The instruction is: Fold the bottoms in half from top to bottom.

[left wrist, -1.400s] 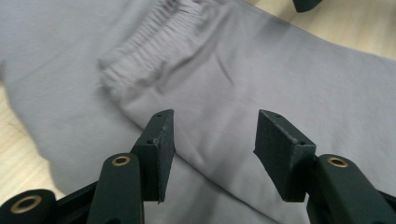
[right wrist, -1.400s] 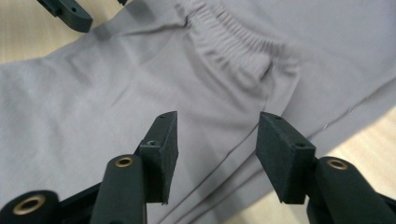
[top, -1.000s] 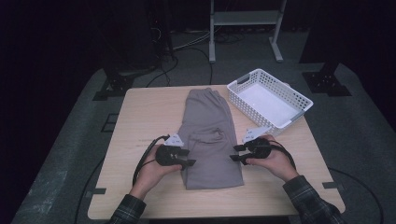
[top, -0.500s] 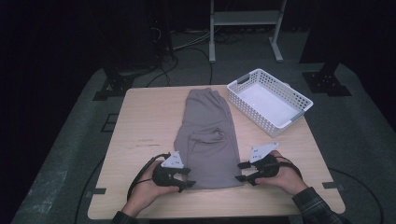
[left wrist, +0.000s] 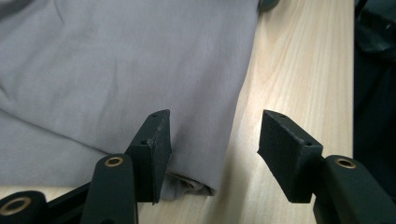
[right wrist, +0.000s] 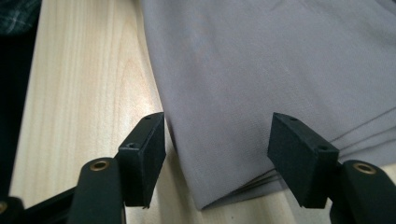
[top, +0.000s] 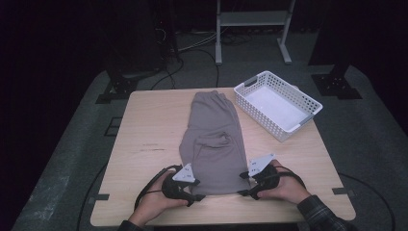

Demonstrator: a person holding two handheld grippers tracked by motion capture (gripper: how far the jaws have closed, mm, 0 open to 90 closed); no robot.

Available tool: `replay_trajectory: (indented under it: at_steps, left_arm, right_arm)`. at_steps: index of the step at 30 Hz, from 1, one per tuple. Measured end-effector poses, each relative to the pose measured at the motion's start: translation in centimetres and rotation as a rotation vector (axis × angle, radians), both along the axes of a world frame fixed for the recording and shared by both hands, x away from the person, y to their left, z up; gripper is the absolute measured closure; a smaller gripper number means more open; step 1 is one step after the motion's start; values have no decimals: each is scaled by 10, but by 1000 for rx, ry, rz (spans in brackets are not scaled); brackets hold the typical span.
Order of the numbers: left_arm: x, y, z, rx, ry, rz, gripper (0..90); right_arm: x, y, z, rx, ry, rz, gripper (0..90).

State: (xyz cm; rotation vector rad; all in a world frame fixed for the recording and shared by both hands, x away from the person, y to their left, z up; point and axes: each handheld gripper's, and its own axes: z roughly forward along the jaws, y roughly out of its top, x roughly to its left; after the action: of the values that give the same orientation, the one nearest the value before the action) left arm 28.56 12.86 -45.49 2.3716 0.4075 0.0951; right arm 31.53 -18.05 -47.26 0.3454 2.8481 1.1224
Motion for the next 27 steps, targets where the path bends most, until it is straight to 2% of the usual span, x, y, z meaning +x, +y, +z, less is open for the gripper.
replay_trajectory:
  at_steps: [1, 3, 7, 10, 13, 15, 16, 17, 18, 19, 21, 22, 23, 27]
  left_arm:
    - [0, 0, -3, 20, -3, -4, 429]
    - [0, -1, -5, 36, -1, -6, 429]
    - [0, -1, -7, 45, -1, 4, 430]
    - [0, 1, -8, 83, -42, 22, 434]
    - [-2, -1, -7, 108, -65, 34, 458]
    - [-3, -1, -8, 114, -77, 36, 467]
    - [-2, -1, -7, 118, -82, 62, 529]
    - [-2, -1, -7, 118, -82, 62, 562]
    - [-2, 0, -7, 120, -83, 71, 584]
    - [-2, 0, -6, 124, -85, 86, 615]
    - [-1, 0, -5, 136, -80, 100, 683]
    - [-1, 0, -4, 137, -76, 120, 720]
    - [-1, 0, -4, 137, -76, 120, 756]
    - [-3, 2, -2, 122, -17, 122, 815]
  right_arm:
    - [-2, 1, -1, -16, -43, 12, 337]
    - [-4, 2, -3, -11, -60, 19, 316]
    - [-4, 1, -3, -7, -58, 9, 341]
    - [-3, -1, -2, -1, -67, -9, 457]
    - [-4, -1, -2, -2, -73, -21, 558]
    - [-5, -1, -1, -6, -73, -26, 583]
    - [-6, 0, 0, -13, -80, -27, 670]
    - [-6, 0, 0, -13, -80, -27, 670]
    - [-7, 0, 1, -27, -76, -28, 747]
    - [-7, 1, 2, -31, -75, -26, 770]
    - [-7, 1, 2, -34, -63, -27, 786]
    - [-6, 2, 4, -38, -26, -30, 812]
    - [-6, 2, 4, -38, -26, -30, 812]
    - [-7, 3, 6, -45, 43, -23, 830]
